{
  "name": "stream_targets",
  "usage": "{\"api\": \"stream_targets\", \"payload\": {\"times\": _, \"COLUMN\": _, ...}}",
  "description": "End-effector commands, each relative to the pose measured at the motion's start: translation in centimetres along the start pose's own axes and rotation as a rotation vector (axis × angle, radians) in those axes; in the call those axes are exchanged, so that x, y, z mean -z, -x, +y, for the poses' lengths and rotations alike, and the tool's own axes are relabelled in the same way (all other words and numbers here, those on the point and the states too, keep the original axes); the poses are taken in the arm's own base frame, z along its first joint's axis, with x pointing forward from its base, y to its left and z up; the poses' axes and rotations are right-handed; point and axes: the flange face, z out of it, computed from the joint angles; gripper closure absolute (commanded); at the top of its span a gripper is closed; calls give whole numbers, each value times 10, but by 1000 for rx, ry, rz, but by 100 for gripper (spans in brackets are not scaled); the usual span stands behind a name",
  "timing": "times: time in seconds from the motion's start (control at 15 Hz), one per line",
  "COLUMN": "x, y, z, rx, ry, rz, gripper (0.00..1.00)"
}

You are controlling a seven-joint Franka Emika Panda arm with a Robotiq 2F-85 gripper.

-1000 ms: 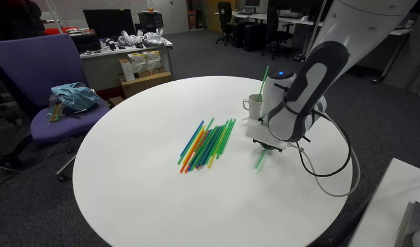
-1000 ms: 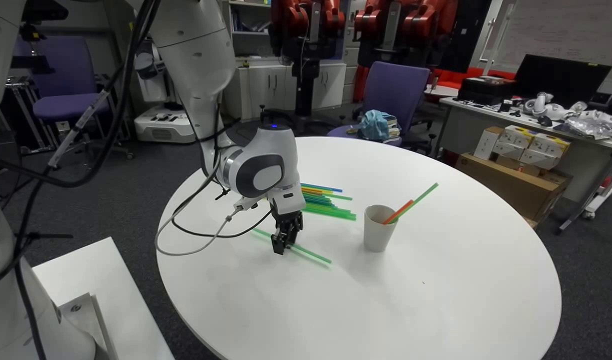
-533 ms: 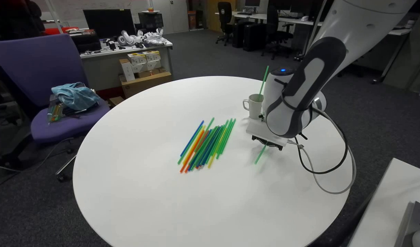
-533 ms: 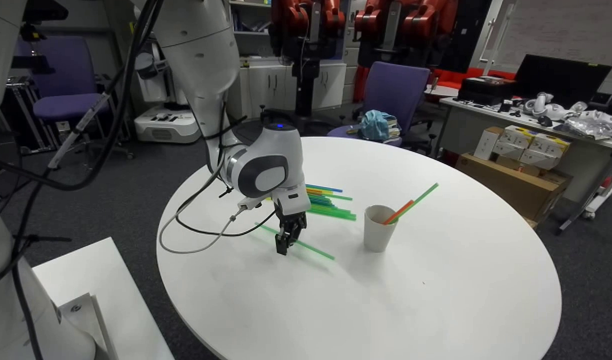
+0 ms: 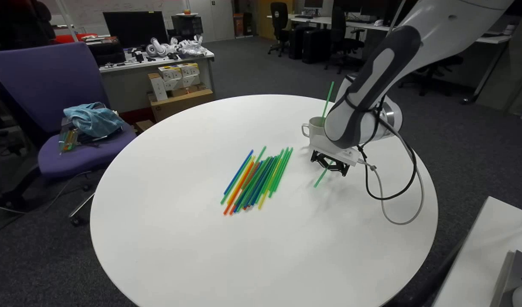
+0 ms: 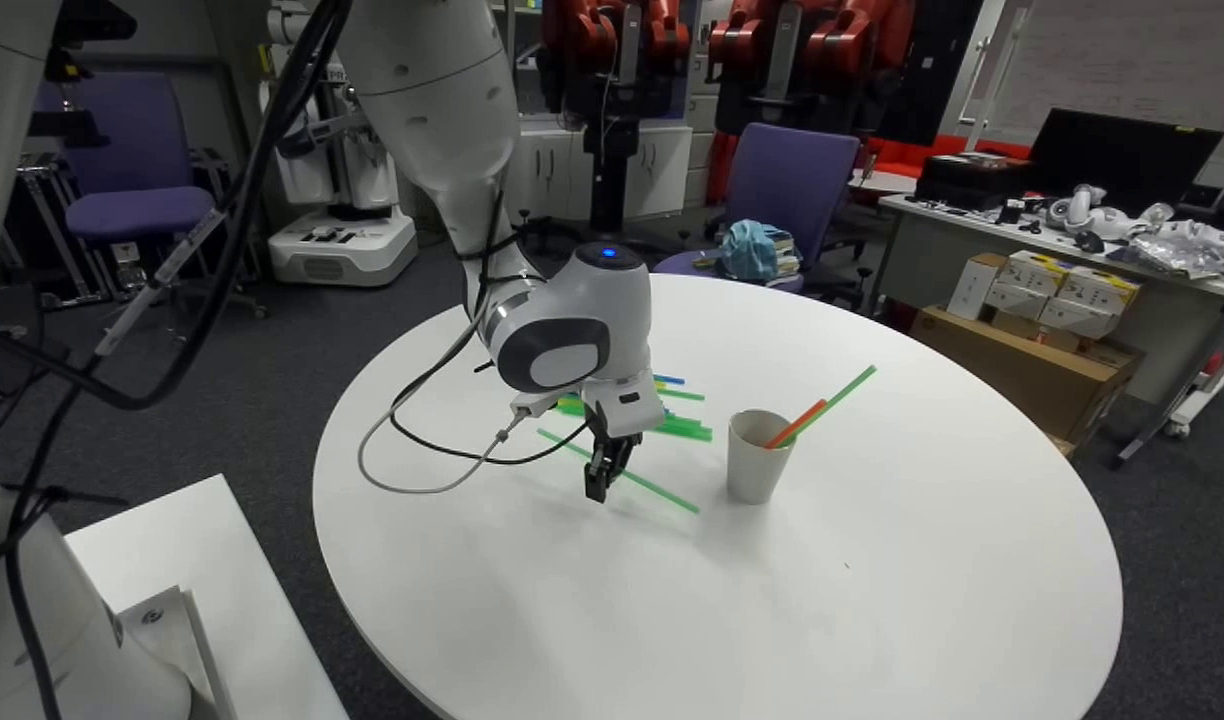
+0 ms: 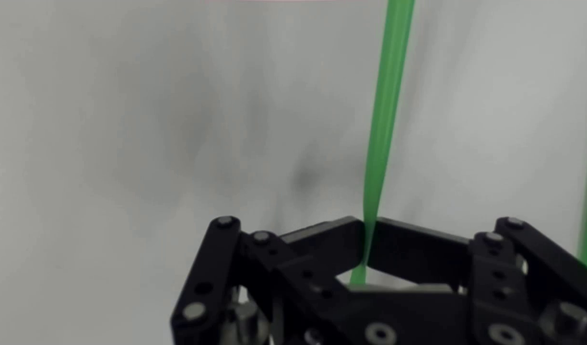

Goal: Put one green straw in the mug.

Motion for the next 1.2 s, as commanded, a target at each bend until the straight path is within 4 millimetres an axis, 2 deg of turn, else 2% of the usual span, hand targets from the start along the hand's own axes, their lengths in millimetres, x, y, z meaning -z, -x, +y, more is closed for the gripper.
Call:
{"api": "stream_targets", "payload": {"times": 0.0, "x": 17, "y": -1, "z": -13, "rx": 36, "ry": -60, "rz": -45, "gripper": 100}}
{"api": "stream_targets", "payload": {"times": 0.53, "x": 39, "y": -16, "z": -44, "rx": 56, "ry": -179, "rz": -92, "gripper": 100}}
{"api": "stream_targets", "payload": {"times": 1.13, "x": 63, "y": -22, "z": -63, "rx": 126, "ry": -246, "rz": -57, "gripper": 100}}
